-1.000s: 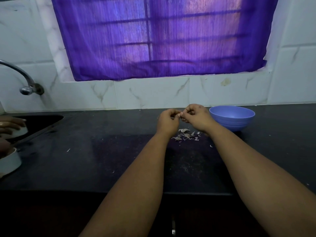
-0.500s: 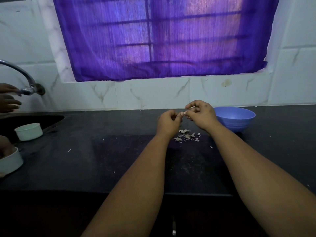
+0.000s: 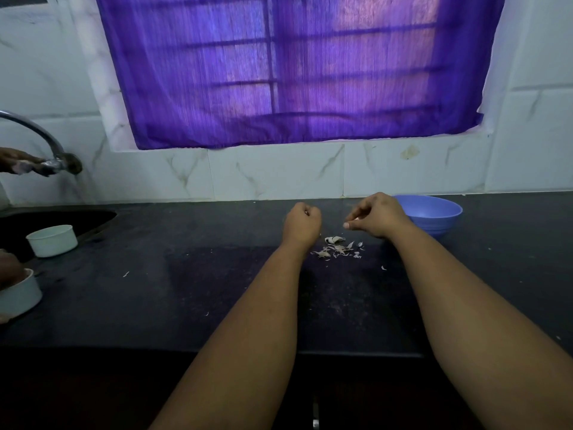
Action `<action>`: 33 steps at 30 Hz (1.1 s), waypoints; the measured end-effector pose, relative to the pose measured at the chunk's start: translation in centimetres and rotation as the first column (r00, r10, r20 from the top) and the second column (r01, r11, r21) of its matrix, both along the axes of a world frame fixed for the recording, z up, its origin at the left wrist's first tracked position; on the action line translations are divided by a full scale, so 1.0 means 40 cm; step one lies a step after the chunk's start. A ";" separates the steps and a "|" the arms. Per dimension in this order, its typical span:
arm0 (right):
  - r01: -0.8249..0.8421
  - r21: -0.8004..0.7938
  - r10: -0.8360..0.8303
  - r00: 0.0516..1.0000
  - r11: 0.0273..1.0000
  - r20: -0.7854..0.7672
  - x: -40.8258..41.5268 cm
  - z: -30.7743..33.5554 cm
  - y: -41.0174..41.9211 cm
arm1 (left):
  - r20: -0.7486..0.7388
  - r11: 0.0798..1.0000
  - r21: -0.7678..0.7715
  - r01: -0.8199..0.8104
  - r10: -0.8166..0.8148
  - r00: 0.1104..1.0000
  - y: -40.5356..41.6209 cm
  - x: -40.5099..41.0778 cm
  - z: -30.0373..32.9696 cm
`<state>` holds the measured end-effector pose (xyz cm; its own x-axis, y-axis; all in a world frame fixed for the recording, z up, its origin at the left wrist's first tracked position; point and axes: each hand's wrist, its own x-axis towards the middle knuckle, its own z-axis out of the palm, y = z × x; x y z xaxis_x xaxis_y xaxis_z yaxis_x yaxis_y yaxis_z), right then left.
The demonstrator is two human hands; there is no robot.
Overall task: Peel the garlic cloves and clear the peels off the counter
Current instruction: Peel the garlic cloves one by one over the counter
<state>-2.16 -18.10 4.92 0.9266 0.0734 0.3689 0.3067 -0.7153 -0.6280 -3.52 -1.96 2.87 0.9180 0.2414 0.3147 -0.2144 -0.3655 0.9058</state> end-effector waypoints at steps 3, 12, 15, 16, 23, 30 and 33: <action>-0.032 -0.037 0.030 0.998 0.999 -0.053 0.002 0.003 0.002 | -0.013 1.000 0.015 -0.004 0.004 1.000 0.000 -0.001 0.001; -0.012 0.015 0.013 1.000 1.000 -0.012 -0.012 0.010 0.008 | -0.013 0.993 0.099 0.071 -0.071 0.997 0.000 0.015 -0.021; -0.042 -0.096 0.038 0.998 0.995 -0.042 -0.012 0.005 0.014 | -0.003 0.991 0.116 0.072 -0.073 0.997 0.001 0.011 -0.019; -0.051 -0.108 0.046 0.998 0.993 -0.048 -0.011 0.004 0.017 | -0.003 0.990 0.124 0.073 -0.073 0.997 0.002 0.011 -0.019; 0.025 0.023 -0.025 1.000 0.999 0.010 -0.011 0.009 0.008 | -0.002 0.991 0.083 0.102 -0.102 0.995 0.004 0.008 -0.019; -0.015 0.188 0.023 0.999 0.982 -0.039 -0.002 0.008 0.036 | 0.017 0.979 -0.127 0.156 -0.155 0.988 -0.004 0.001 -0.014; -0.137 0.561 0.243 0.963 0.816 -0.119 -0.002 0.000 0.059 | 0.003 0.935 -0.290 0.204 -0.212 0.977 -0.006 0.001 -0.010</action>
